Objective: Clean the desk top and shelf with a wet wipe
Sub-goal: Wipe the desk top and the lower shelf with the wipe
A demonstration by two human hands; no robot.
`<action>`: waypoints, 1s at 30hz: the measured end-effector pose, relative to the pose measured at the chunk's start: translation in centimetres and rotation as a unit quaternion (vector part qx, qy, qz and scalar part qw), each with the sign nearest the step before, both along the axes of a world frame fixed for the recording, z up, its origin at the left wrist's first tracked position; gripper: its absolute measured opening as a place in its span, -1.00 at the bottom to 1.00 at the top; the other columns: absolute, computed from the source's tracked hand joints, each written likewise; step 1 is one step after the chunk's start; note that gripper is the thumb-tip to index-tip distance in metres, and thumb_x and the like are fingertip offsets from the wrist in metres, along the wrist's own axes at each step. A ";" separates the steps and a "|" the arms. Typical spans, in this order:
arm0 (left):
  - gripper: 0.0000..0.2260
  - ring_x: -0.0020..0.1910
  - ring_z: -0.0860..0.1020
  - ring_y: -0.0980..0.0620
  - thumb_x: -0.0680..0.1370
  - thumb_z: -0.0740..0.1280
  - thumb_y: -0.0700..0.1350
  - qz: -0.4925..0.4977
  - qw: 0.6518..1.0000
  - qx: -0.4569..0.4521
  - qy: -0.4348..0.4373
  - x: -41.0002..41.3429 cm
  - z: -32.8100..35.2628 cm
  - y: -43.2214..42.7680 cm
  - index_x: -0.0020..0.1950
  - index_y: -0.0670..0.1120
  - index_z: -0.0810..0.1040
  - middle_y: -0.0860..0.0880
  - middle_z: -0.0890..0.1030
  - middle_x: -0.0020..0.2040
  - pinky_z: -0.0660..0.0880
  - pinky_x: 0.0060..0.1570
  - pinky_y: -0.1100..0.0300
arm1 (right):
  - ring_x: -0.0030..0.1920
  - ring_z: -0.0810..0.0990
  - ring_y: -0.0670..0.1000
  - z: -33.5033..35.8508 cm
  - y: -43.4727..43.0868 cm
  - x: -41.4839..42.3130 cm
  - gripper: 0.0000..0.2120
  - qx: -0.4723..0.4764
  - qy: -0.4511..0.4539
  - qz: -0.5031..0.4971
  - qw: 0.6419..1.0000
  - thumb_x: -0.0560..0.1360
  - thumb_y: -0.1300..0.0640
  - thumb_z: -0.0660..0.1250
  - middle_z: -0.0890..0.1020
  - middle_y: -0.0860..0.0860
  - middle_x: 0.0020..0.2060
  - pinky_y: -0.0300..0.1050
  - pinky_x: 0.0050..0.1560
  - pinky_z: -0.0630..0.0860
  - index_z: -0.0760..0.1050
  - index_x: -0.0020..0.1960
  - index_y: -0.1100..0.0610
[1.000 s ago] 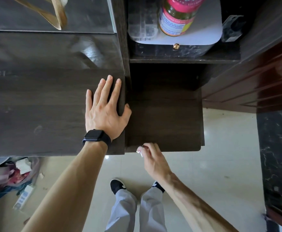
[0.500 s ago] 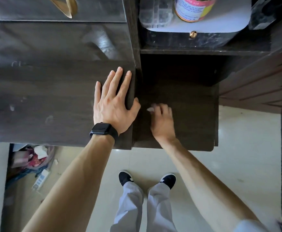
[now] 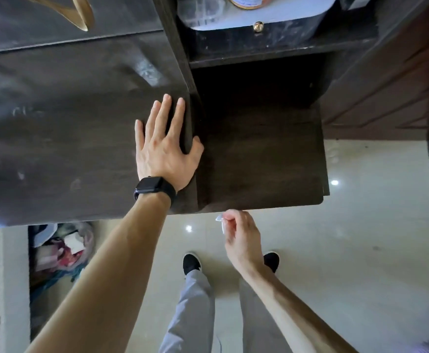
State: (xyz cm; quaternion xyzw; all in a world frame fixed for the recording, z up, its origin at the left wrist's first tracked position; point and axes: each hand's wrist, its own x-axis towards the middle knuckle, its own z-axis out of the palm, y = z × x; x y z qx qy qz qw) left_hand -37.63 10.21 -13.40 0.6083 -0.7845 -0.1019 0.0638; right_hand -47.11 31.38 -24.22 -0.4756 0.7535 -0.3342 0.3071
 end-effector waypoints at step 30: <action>-0.37 0.59 -0.04 0.01 0.55 0.09 0.18 -0.038 0.999 -0.001 0.010 0.8 -1.0 0.5 0.60 0.07 0.06 0.04 0.05 0.62 -0.09 0.54 -0.15 | -0.30 0.59 -0.13 0.7 -1.8 8.3 -0.89 0.032 -0.021 -0.398 0.916 0.65 -0.02 0.19 0.63 -0.10 -0.24 -0.23 -0.29 0.51 0.27 0.00 -0.19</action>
